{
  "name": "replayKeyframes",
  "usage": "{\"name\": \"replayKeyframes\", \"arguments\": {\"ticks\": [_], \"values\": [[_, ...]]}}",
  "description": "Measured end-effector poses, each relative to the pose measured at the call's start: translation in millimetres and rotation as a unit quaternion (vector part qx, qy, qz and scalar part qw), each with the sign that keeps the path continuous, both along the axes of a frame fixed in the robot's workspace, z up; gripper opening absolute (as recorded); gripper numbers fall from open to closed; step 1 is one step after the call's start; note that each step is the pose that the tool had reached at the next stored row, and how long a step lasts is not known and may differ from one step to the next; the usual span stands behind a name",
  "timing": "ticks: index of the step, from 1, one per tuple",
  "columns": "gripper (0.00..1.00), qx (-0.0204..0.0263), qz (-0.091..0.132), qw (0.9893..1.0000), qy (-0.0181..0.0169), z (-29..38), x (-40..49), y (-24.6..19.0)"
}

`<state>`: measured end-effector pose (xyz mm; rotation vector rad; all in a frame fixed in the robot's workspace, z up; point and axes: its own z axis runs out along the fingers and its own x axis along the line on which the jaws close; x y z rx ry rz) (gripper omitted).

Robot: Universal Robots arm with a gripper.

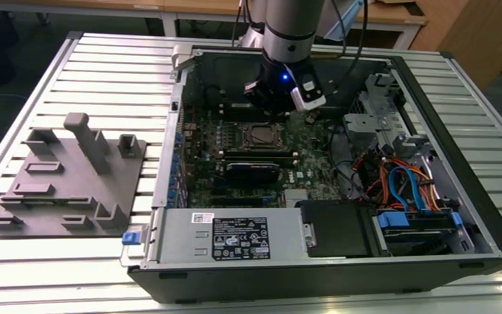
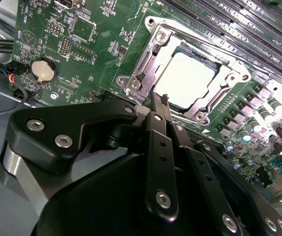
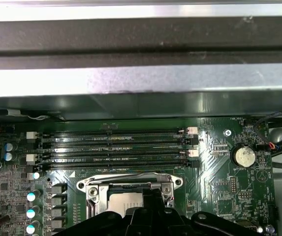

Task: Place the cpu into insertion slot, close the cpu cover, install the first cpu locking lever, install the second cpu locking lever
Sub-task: 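Install the second cpu locking lever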

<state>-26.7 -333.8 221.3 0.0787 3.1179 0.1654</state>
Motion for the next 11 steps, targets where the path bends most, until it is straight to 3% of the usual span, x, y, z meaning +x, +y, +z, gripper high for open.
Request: {"name": "replayKeyframes", "arguments": {"ticks": [8,11], "values": [[0.10,-0.0001,0.000,1.0000,0.0000,0.4,0.0,-0.2],[0.10,0.0000,0.000,1.0000,0.0000,3.4,0.0,-0.2]]}}
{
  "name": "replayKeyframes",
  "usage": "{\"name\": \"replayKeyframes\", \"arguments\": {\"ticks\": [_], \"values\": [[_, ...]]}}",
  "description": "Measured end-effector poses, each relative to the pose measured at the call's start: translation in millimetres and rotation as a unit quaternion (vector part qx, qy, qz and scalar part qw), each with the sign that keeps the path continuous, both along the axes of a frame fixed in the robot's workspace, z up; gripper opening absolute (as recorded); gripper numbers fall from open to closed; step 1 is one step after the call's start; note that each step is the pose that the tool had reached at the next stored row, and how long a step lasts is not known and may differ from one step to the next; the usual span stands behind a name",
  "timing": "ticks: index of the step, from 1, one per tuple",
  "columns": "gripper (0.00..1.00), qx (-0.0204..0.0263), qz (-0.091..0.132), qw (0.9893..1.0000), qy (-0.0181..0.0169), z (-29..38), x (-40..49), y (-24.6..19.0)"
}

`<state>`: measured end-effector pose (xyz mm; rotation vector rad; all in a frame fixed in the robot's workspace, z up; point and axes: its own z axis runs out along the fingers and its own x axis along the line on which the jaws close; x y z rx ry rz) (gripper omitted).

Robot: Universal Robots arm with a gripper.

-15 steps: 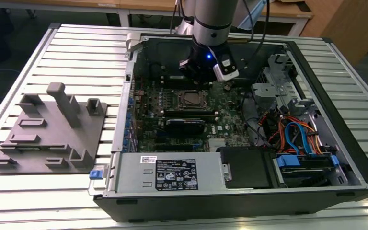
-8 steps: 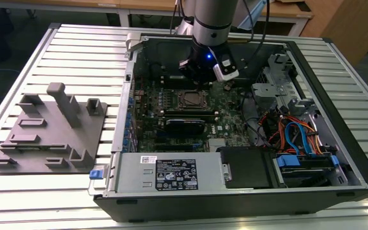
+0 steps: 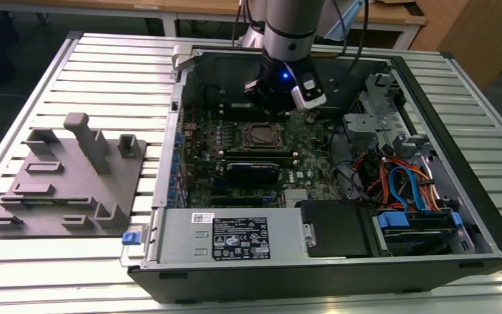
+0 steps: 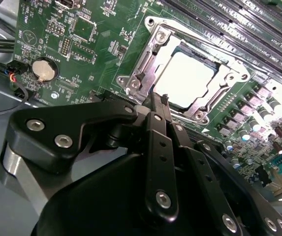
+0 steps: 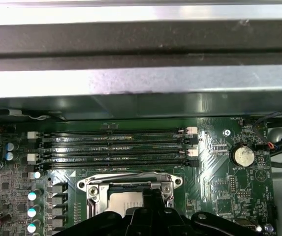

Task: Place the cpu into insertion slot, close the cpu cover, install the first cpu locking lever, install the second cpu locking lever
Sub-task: 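Install the second cpu locking lever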

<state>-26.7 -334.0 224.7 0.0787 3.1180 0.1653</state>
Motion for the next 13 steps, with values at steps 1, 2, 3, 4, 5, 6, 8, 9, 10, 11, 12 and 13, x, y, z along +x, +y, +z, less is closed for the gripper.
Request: {"name": "replayKeyframes", "arguments": {"ticks": [1,2,3,4,5,6,8,9,10,11,12,13], "values": [[0.10,0.0000,0.000,1.0000,0.0000,1.9,0.0,0.0],[0.10,0.0000,0.000,1.0000,0.0000,3.8,0.0,0.0],[0.10,0.0000,0.000,1.0000,0.0000,5.4,0.0,0.0],[0.10,0.0000,0.000,1.0000,0.0000,6.1,0.0,0.0],[0.10,0.0001,0.000,1.0000,-0.0001,6.1,0.0,0.1],[0.10,0.0001,0.000,1.0000,0.0000,6.1,0.0,0.0],[0.10,0.0000,0.000,1.0000,0.0001,6.2,0.0,-0.7],[0.10,0.0000,0.000,1.0000,0.0000,6.1,0.0,-1.4],[0.10,0.0000,0.000,1.0000,0.0000,6.0,0.0,-2.7],[0.10,0.0000,0.000,1.0000,0.0000,5.8,-0.1,-4.3],[0.10,0.0000,0.000,1.0000,0.0000,5.7,-0.1,-6.1],[0.10,0.0000,0.000,1.0000,0.0000,5.5,0.0,-7.7]]}}
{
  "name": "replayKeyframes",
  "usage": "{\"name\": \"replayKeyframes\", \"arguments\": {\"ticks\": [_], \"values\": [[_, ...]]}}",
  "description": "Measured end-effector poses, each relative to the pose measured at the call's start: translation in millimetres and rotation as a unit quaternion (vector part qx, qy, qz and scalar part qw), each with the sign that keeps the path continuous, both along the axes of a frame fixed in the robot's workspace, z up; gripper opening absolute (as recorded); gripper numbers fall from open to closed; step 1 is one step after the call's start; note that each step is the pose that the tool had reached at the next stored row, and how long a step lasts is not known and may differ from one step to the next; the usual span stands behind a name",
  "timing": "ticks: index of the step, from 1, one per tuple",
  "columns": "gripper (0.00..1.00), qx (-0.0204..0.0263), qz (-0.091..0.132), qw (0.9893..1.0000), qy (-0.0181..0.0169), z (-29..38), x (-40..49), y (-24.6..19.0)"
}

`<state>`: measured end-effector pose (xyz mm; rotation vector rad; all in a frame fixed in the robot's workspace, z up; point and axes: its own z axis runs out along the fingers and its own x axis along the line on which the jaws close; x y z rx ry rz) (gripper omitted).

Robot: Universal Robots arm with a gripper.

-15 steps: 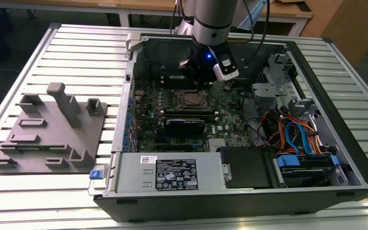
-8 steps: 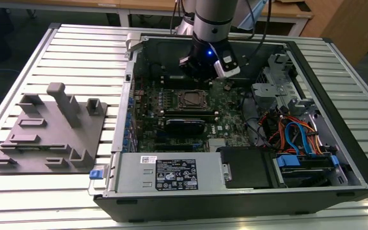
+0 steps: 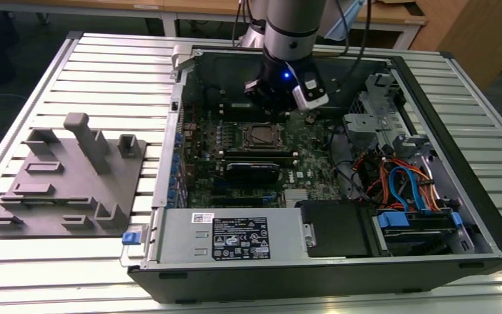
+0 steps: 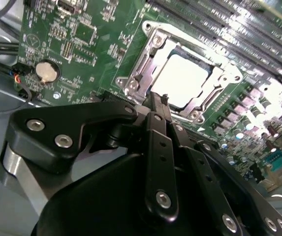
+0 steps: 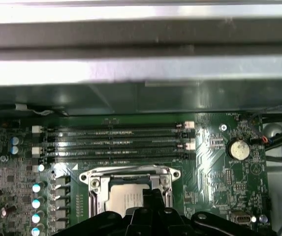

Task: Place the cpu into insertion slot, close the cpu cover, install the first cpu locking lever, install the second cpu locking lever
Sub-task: 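Install the second cpu locking lever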

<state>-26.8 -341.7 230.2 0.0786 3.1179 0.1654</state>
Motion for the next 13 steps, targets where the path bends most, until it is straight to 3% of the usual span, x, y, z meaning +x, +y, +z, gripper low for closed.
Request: {"name": "replayKeyframes", "arguments": {"ticks": [9,13], "values": [[0.10,-0.0010,0.000,1.0000,0.0000,-1.1,0.0,-18.0],[0.10,-0.0044,0.000,1.0000,0.0000,-1.1,0.0,-23.0]]}}
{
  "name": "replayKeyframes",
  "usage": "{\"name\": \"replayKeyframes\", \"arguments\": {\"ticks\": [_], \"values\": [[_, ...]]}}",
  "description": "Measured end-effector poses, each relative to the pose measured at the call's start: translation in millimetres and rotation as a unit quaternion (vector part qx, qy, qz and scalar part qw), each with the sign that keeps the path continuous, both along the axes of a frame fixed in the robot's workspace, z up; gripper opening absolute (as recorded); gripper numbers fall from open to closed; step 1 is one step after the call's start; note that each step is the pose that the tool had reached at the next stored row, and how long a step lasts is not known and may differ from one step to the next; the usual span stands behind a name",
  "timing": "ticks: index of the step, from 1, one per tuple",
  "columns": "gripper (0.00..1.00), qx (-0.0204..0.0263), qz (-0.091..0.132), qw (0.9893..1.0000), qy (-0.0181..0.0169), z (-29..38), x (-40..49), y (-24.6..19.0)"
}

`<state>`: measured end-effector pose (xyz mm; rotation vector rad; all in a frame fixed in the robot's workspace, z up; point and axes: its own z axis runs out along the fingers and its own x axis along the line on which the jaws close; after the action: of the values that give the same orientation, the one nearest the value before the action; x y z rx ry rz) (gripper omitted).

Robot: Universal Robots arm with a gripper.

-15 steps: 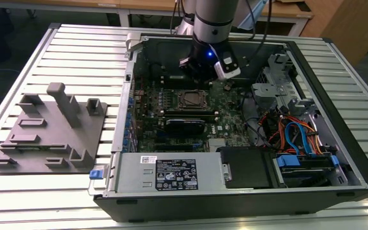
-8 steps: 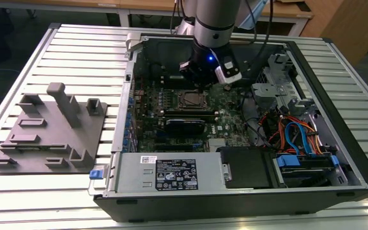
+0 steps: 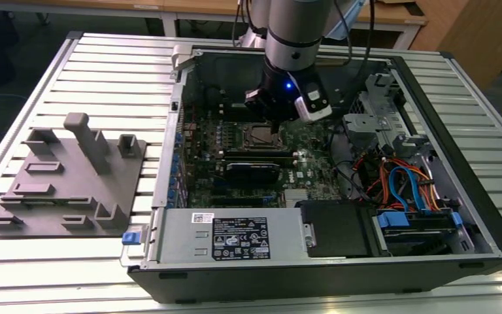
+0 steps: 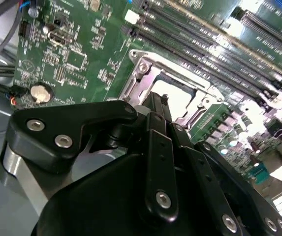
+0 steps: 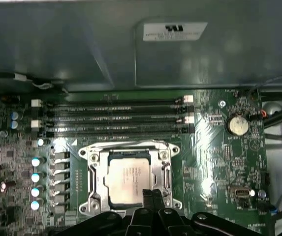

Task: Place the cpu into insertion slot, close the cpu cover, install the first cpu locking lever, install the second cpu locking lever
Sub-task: 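Install the second cpu locking lever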

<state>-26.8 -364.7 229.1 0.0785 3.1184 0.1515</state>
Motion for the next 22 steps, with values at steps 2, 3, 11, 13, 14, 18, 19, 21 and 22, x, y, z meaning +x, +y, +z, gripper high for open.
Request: {"name": "replayKeyframes", "arguments": {"ticks": [2,3,11,13,14,18,19,21,22], "values": [[0.10,-0.0007,0.000,1.0000,0.0000,0.0,0.0,-0.3],[0.10,-0.0009,0.000,1.0000,0.0001,0.7,0.0,-0.4],[0.10,-0.0009,0.000,1.0000,0.0000,16.5,0.0,-0.4],[0.10,-0.0012,0.000,1.0000,0.0000,16.5,0.1,-0.4],[0.10,-0.0013,0.000,1.0000,0.0000,16.5,0.0,-0.5],[0.10,-0.0014,0.000,1.0000,0.0000,16.4,0.1,-2.5],[0.10,-0.0014,0.000,1.0000,0.0000,16.4,0.0,-3.5],[0.10,-0.0016,0.000,1.0000,0.0000,16.3,0.0,-5.1],[0.10,-0.0015,0.000,1.0000,-0.0001,16.2,0.0,-5.1]]}}
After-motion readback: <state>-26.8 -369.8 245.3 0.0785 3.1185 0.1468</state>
